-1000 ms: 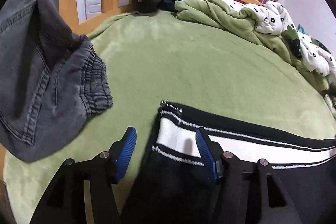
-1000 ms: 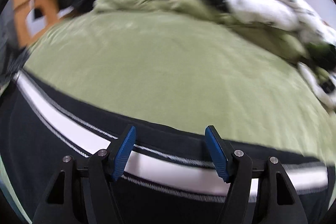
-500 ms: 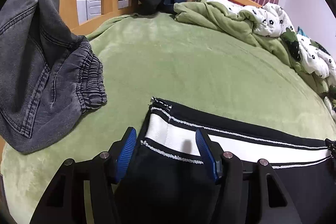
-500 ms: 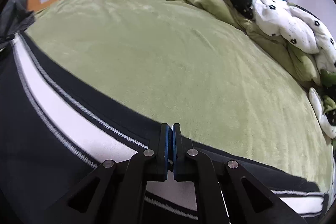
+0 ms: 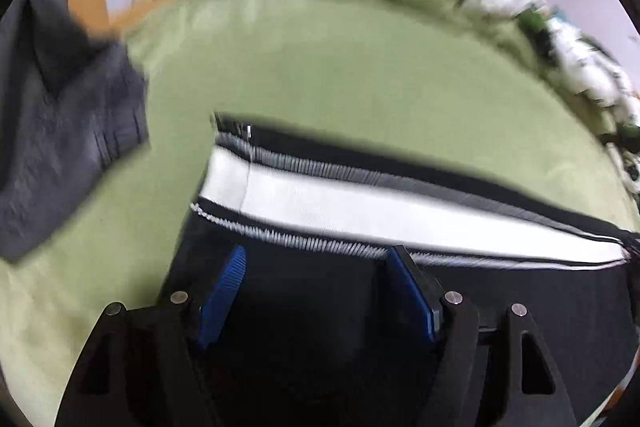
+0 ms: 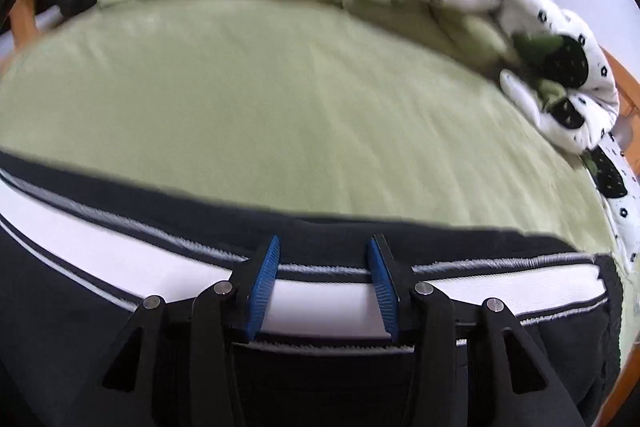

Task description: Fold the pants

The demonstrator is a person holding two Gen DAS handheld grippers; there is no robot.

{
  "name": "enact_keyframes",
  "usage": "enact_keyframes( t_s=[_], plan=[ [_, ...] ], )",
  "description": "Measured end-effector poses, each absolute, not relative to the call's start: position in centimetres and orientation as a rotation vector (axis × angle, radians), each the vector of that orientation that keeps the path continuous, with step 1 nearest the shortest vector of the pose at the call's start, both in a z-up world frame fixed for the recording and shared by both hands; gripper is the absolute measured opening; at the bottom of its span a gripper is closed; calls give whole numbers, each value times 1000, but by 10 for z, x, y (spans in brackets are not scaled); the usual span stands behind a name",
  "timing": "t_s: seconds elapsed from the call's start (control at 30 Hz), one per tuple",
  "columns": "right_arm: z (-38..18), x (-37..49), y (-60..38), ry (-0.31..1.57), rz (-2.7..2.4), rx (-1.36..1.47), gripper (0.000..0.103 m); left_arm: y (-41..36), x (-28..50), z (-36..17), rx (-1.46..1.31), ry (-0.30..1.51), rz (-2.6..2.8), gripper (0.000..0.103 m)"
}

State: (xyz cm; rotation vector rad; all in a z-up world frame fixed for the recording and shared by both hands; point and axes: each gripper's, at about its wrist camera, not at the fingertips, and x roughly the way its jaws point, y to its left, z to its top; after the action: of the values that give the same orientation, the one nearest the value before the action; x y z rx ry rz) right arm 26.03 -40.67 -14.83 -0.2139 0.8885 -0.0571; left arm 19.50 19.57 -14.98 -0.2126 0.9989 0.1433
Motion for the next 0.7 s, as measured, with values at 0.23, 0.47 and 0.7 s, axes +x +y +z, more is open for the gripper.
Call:
enact_keyframes(
  t_s=[0.23,0.47,0.7],
  plan=[
    [-89,195,-400,838,-66,-33,45,166,128,-91,-205,901,101,71],
    [-23,135,-350,759,-2,44,45,140,51,-42,-306,851,-25,71],
    [4,108,-312,818,81,143,48,106,8,8,-326,783,-88,71]
  ],
)
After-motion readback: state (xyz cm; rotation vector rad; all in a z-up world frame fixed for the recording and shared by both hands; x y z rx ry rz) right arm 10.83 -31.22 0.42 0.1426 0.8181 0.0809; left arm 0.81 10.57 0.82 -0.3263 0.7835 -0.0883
